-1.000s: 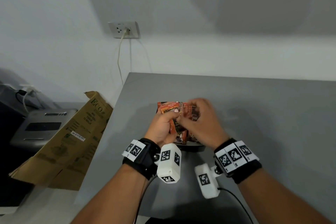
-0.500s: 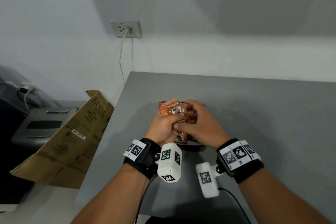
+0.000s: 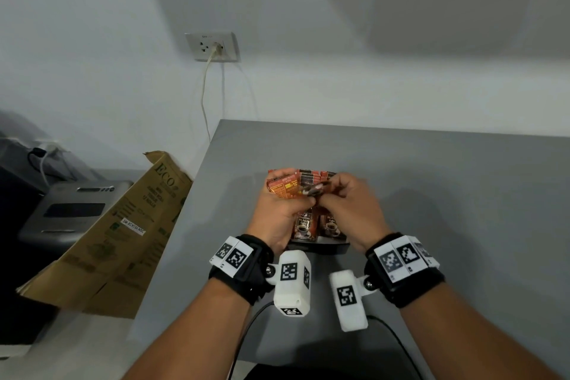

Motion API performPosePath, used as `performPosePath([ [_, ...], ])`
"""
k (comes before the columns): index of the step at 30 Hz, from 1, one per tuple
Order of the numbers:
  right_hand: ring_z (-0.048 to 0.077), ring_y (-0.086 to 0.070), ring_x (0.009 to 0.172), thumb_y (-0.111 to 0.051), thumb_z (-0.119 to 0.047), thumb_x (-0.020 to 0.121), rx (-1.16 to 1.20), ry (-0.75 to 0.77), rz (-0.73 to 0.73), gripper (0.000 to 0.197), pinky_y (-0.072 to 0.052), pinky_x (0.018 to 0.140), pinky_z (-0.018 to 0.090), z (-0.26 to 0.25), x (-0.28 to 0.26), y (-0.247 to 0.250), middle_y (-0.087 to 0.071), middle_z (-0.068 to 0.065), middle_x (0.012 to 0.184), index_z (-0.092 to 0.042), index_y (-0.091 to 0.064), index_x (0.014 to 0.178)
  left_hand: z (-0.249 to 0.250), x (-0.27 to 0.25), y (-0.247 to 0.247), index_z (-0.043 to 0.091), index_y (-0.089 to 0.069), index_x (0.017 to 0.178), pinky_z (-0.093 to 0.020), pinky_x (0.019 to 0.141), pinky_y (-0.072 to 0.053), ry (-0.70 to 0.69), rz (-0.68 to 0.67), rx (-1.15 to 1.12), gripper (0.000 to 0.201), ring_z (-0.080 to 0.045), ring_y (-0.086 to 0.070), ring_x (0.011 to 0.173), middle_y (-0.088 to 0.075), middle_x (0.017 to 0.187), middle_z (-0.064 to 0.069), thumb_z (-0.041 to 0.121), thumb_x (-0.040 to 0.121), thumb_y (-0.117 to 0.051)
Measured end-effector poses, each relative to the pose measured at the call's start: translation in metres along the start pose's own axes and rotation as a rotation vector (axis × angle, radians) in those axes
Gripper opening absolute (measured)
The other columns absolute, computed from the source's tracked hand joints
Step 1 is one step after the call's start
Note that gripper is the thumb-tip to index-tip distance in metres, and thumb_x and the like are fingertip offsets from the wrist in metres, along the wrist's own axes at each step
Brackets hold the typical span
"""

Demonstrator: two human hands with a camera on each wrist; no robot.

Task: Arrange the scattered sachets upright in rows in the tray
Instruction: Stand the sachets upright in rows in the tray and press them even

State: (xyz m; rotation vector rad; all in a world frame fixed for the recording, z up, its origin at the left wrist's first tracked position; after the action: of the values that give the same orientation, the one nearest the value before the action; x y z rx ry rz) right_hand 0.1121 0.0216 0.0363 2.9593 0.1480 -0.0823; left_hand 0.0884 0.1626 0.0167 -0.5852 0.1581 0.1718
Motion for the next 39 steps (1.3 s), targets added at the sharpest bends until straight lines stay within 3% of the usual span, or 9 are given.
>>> performPosePath([
  [6, 0.021, -0.069, 0.073, -0.061, -0.009, 0.084, -0.351, 0.056, -0.291, 0.021, -0.057, 0.073, 0.043, -0.024, 0.004, -0.007, -0.074, 0.0, 0.083, -0.024, -0.073, 0.091, -0.001, -0.005, 0.001, -0.001, -0.056, 0.121, -0.034, 0.073, -0.057, 0.082, -0.084, 0.222, 0.047, -0.029, -0.065, 0.089, -0.066, 0.106, -0.026, -0.018, 0.078, -0.064],
  [10, 0.02, -0.072, 0.087, -0.073, -0.014, 0.086, 0.017, -0.061, -0.11, 0.037, -0.059, 0.074, 0.034, -0.011, 0.004, 0.004, -0.074, 0.001, 0.097, -0.025, -0.061, 0.119, 0.0, -0.007, -0.005, 0.009, -0.06, 0.109, -0.033, 0.062, -0.055, 0.057, -0.048, 0.231, 0.047, -0.024, -0.068, 0.074, -0.071, 0.091, -0.015, -0.026, 0.077, -0.059],
  [14, 0.018, -0.072, 0.08, -0.068, -0.003, 0.09, 0.17, -0.099, -0.086, 0.014, -0.058, 0.067, 0.032, 0.003, -0.009, -0.007, -0.077, 0.007, 0.092, -0.012, -0.072, 0.099, -0.005, -0.007, -0.001, 0.008, -0.057, 0.115, -0.031, 0.062, -0.056, 0.068, 0.018, 0.143, 0.049, -0.021, -0.069, 0.077, -0.071, 0.091, -0.012, -0.026, 0.079, -0.057],
  [19, 0.028, -0.073, 0.093, -0.062, 0.002, 0.092, 0.246, -0.136, -0.044, 0.021, -0.06, 0.079, 0.041, 0.007, -0.006, 0.003, -0.076, 0.01, 0.101, -0.008, -0.068, 0.11, -0.02, -0.008, 0.015, 0.002, -0.056, 0.128, -0.043, 0.069, -0.059, 0.231, 0.102, -0.006, 0.039, -0.033, -0.068, 0.086, -0.07, 0.103, -0.023, 0.004, 0.09, -0.046],
  [23, 0.019, -0.066, 0.069, -0.054, 0.01, 0.092, 0.313, -0.222, -0.106, 0.026, -0.051, 0.055, 0.031, 0.01, -0.008, 0.006, -0.074, 0.006, 0.087, -0.009, -0.061, 0.109, -0.014, -0.006, 0.013, 0.009, -0.061, 0.12, -0.043, 0.068, -0.06, 0.178, 0.059, 0.079, 0.033, -0.032, -0.072, 0.086, -0.073, 0.101, -0.016, -0.007, 0.091, -0.056],
  [29, 0.012, -0.067, 0.068, -0.05, -0.003, 0.098, 0.34, -0.255, -0.131, 0.019, -0.049, 0.05, 0.024, 0.007, -0.014, -0.004, -0.074, 0.006, 0.089, -0.013, -0.066, 0.104, -0.014, -0.007, 0.007, 0.014, -0.056, 0.12, -0.042, 0.067, -0.059, 0.134, 0.041, 0.109, 0.041, -0.032, -0.071, 0.086, -0.072, 0.102, -0.015, -0.012, 0.089, -0.058],
  [32, 0.022, -0.071, 0.083, -0.051, -0.008, 0.099, 0.322, -0.249, -0.137, 0.022, -0.053, 0.061, 0.032, 0.007, -0.015, -0.013, -0.074, 0.012, 0.103, -0.01, -0.065, 0.116, -0.016, -0.007, 0.002, 0.011, -0.058, 0.124, -0.043, 0.074, -0.057, 0.146, 0.057, 0.097, 0.029, -0.029, -0.07, 0.089, -0.072, 0.105, -0.015, 0.013, 0.095, -0.062],
  [35, 0.021, -0.067, 0.073, -0.049, -0.008, 0.099, 0.341, -0.271, -0.114, 0.023, -0.05, 0.055, 0.032, 0.01, -0.016, -0.012, -0.074, 0.016, 0.101, -0.009, -0.065, 0.116, -0.02, -0.008, 0.005, 0.012, -0.063, 0.12, -0.041, 0.074, -0.053, 0.226, 0.073, 0.024, 0.044, -0.029, -0.068, 0.086, -0.072, 0.108, -0.017, 0.047, 0.094, -0.056],
  [39, 0.022, -0.065, 0.068, -0.048, -0.005, 0.099, 0.491, -0.348, -0.112, 0.023, -0.049, 0.051, 0.031, 0.014, -0.015, -0.01, -0.073, 0.017, 0.093, -0.005, -0.064, 0.116, -0.019, -0.006, 0.005, 0.009, -0.06, 0.123, -0.038, 0.065, -0.054, 0.21, -0.003, 0.032, 0.037, -0.032, -0.067, 0.079, -0.069, 0.103, -0.02, 0.012, 0.086, -0.064],
])
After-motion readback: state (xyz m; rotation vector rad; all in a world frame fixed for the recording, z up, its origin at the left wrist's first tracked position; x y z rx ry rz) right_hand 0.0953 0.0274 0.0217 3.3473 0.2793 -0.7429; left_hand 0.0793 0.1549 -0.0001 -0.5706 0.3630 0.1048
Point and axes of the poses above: each hand's wrist, its own x-axis towards the middle knuckle, its own y-axis out of the back of the hand, z = x × y, the point moved 10 cm from there along x, towards the middle knuckle
